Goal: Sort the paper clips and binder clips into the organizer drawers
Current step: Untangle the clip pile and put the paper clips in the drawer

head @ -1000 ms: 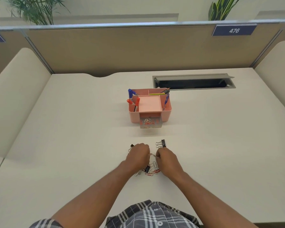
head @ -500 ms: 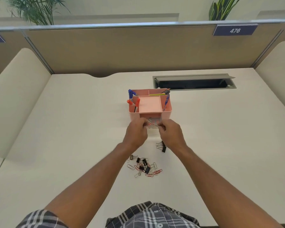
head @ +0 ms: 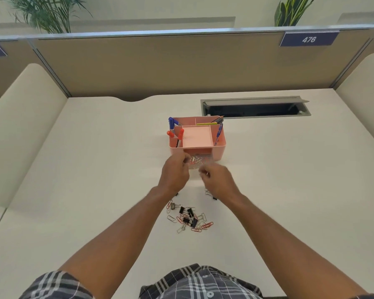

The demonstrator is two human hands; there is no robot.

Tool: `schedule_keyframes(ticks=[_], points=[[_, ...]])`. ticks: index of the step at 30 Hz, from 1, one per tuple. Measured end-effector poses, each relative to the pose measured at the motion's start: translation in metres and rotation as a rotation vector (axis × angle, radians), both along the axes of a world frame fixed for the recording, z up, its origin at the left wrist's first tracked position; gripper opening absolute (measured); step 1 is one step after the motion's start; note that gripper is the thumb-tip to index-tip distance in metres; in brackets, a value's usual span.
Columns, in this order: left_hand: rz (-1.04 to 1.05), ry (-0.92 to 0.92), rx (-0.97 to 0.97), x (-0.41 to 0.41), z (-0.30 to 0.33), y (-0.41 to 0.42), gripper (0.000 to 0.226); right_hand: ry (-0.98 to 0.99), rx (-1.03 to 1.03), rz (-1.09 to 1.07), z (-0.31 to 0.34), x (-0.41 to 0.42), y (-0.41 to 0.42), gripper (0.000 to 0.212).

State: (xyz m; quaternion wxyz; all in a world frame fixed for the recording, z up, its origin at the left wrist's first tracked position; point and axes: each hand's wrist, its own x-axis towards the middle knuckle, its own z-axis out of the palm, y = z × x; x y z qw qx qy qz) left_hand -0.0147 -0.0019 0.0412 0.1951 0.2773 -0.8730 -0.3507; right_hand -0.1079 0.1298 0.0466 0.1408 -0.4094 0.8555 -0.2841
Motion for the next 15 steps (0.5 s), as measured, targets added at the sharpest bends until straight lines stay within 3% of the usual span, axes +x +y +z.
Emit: schedule_keyframes(ticks=[4,7,10,15], points=[[0.016,-0.053,0.009,0.034,-0.026,0.011,0.023,-0.137,0.258,0.220,-0.026,0.035,0.021,0.035],[-0.009,-0.187,-0.009,0.066,-0.043,0.020,0.039,-0.116,0.336,0.330,-0.045,0.058,0.034,0.050],[-0.055,-0.302,-0.074,0.092,-0.058,0.027,0.050,-0.042,0.333,0.343,-0.056,0.069,0.039,0.038],[-0.099,-0.314,-0.158,0.103,-0.073,0.035,0.025,-0.031,0.252,0.249,-0.064,0.065,0.038,0.034]])
